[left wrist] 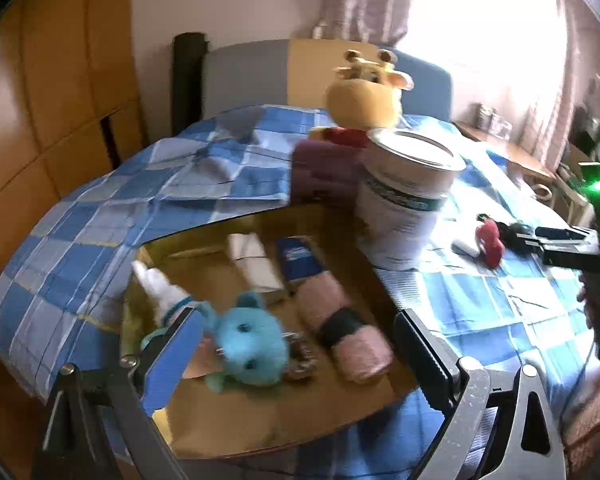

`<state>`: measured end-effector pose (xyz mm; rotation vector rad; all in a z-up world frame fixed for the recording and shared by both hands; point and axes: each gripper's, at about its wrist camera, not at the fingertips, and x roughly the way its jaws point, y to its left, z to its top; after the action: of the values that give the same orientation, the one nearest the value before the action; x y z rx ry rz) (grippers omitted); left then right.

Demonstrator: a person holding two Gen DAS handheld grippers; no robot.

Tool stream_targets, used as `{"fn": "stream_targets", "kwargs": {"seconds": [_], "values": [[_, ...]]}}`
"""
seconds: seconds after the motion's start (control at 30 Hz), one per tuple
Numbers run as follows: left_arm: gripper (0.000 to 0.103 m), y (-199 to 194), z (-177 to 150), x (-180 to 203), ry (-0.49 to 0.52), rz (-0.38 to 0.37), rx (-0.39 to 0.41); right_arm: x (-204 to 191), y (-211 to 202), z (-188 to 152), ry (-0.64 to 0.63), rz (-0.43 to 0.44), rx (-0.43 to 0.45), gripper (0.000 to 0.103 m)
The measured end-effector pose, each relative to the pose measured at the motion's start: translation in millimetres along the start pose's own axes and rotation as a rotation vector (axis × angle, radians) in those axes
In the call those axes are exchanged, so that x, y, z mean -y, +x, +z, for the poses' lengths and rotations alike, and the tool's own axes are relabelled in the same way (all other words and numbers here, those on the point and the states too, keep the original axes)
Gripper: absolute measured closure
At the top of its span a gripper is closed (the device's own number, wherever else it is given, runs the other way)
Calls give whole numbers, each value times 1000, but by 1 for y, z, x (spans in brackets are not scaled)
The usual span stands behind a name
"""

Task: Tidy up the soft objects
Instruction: 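Move both tools back over the bed toward the red sock and white sponge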

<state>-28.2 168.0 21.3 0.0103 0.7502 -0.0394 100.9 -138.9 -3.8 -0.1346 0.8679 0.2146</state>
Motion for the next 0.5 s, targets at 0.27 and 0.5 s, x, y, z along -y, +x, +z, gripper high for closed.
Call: {"fn": "stream_targets", "kwargs": {"seconds": [0.27,0.5], "values": [[6,11,7,53,115,-56,-26,100,20,-40,326,-108,18,27],[6,25,11,95,186,-103,-53,135,14,-44,488,-84,20,27]]}}
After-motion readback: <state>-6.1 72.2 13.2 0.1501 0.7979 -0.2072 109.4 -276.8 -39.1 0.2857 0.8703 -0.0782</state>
